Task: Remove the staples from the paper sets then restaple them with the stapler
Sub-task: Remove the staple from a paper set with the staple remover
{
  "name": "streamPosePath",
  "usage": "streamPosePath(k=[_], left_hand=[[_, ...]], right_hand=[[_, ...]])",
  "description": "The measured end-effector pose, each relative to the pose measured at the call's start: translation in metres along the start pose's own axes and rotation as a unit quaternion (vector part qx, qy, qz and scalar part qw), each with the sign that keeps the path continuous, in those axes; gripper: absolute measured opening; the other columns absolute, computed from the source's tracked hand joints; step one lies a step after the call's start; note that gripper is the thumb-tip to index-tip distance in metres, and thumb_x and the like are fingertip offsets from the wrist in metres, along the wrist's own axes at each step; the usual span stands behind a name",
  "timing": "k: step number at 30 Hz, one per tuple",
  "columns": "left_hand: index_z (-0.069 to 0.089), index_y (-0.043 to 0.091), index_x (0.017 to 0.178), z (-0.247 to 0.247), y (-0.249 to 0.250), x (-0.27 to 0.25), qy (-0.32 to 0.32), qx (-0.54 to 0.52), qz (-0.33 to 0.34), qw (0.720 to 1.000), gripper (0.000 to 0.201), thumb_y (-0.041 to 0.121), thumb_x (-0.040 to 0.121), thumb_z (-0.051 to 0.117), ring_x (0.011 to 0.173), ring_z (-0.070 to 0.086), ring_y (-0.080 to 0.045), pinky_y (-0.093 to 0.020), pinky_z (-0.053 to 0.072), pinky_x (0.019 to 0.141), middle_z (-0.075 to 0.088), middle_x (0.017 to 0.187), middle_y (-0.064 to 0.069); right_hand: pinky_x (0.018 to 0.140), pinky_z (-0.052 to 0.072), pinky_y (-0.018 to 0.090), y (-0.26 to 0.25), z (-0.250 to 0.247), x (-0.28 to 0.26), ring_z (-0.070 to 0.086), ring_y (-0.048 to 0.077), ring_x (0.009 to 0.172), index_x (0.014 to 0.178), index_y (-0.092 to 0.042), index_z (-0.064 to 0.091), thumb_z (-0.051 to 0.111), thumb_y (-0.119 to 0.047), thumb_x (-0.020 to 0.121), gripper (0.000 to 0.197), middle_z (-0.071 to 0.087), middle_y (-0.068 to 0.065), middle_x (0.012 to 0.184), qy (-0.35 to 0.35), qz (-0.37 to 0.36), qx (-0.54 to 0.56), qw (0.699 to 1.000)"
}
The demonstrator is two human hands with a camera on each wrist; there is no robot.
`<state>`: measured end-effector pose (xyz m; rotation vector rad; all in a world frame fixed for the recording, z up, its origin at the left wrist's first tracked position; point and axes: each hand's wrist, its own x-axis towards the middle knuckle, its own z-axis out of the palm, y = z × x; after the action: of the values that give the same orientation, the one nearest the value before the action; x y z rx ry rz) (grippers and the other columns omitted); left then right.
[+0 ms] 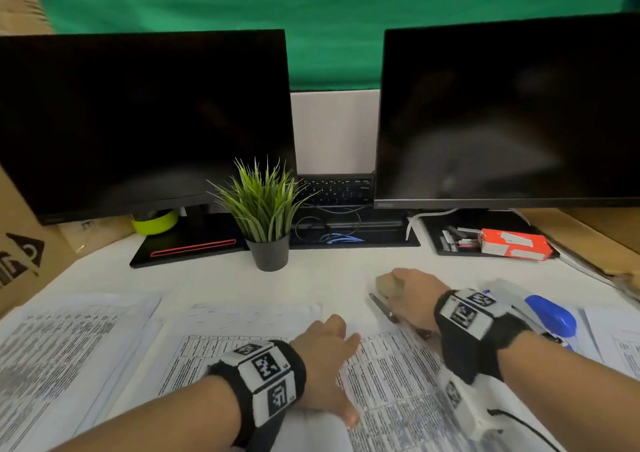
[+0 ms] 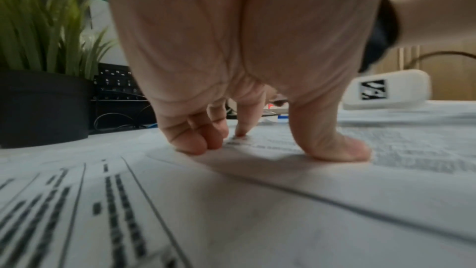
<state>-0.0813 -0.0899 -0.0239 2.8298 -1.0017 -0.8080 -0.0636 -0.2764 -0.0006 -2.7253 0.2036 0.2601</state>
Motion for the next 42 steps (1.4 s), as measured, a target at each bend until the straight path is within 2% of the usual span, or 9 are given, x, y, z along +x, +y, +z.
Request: streamPosePath(k=[4,8,14,17,20,24,28,33,42], left_hand=[[0.042,0.019,0.145,0.0,-0.004,-0.009,0.06,-0.062,0.006,0.996,0.076,0.04,0.08,0.075,0.128,0.038,-0.016,-0.031,0.034,0.109,0.039,0.139,0.004],[0.057,0.02,0.133,-0.009,-0.006,-0.018,0.162,-0.123,-0.037,0.978,0.039,0.022,0.094,0.061,0.113,0.054,-0.016,-0.014,0.036,0.087,0.057,0.127,-0.001],[0.06,0.003,0.109,-0.004,-0.009,-0.004,0.122,-0.066,-0.074,0.988,0.026,0.025,0.099,0.05,0.11,0.053,-0.025,-0.032,0.044,0.092,0.052,0.12,-0.008],[0.068,0.004,0.096,0.0,-0.01,0.007,0.144,-0.068,-0.074,0.984,0.027,0.03,0.094,0.059,0.096,0.057,-0.023,-0.025,0.042,0.079,0.06,0.108,-0.009],[0.077,0.01,0.099,-0.002,-0.009,0.016,0.172,-0.113,-0.073,0.976,0.019,0.024,0.088,0.068,0.095,0.065,-0.022,-0.025,0.051,0.084,0.07,0.098,-0.004],[0.079,0.012,0.09,-0.007,-0.007,0.025,0.183,-0.107,-0.07,0.975,0.011,0.012,0.084,0.069,0.09,0.068,-0.018,-0.031,0.055,0.086,0.074,0.094,-0.003],[0.071,0.02,0.071,-0.008,-0.009,0.03,0.173,-0.073,-0.07,0.98,0.024,0.004,0.085,0.06,0.085,0.067,-0.021,-0.031,0.057,0.08,0.066,0.084,-0.001],[0.058,0.018,0.084,-0.01,-0.01,0.023,0.141,-0.074,-0.035,0.987,0.018,0.008,0.093,0.047,0.088,0.058,-0.019,-0.027,0.05,0.081,0.062,0.096,-0.001],[0.061,0.025,0.074,-0.02,-0.055,-0.074,0.268,-0.23,-0.049,0.934,0.022,0.013,0.092,0.06,0.059,0.051,0.0,-0.011,0.04,0.06,0.058,0.07,0.011]], right_hand=[[0.094,0.043,0.028,0.025,0.006,-0.037,0.056,0.018,0.108,0.123,-0.019,0.049,0.044,-0.026,0.097,0.028,0.056,0.001,0.125,-0.028,-0.017,-0.008,0.999],[0.086,0.041,0.025,0.033,0.02,-0.048,0.056,0.022,0.108,0.118,-0.018,0.048,0.044,-0.018,0.094,0.025,0.058,0.002,0.119,-0.035,-0.028,-0.024,0.999],[0.09,0.042,0.026,0.034,0.022,-0.046,0.056,0.021,0.109,0.115,-0.023,0.047,0.047,-0.022,0.093,0.021,0.059,0.002,0.122,-0.029,-0.019,-0.013,0.999],[0.09,0.043,0.026,0.034,0.024,-0.045,0.057,0.021,0.108,0.112,-0.023,0.048,0.048,-0.022,0.092,0.02,0.059,0.0,0.115,-0.025,-0.014,-0.004,1.0],[0.086,0.044,0.025,0.035,0.026,-0.043,0.057,0.02,0.101,0.108,-0.024,0.049,0.047,-0.019,0.09,0.018,0.06,0.001,0.113,-0.023,-0.012,0.009,1.0],[0.086,0.045,0.025,0.037,0.028,-0.04,0.057,0.019,0.101,0.114,-0.021,0.051,0.047,-0.019,0.09,0.024,0.06,0.0,0.113,-0.022,-0.01,0.013,1.0],[0.08,0.043,0.025,0.038,0.027,-0.041,0.053,0.018,0.092,0.098,-0.026,0.043,0.047,-0.017,0.091,0.012,0.054,-0.003,0.101,-0.019,-0.018,0.013,1.0],[0.081,0.044,0.026,0.039,0.028,-0.04,0.054,0.019,0.095,0.098,-0.026,0.043,0.046,-0.016,0.09,0.012,0.054,-0.003,0.101,-0.022,-0.017,0.016,0.999],[0.079,0.041,0.024,0.03,0.026,-0.04,0.056,0.02,0.098,0.108,-0.021,0.053,0.051,-0.024,0.09,0.019,0.06,0.001,0.115,-0.013,-0.018,0.005,1.0]])
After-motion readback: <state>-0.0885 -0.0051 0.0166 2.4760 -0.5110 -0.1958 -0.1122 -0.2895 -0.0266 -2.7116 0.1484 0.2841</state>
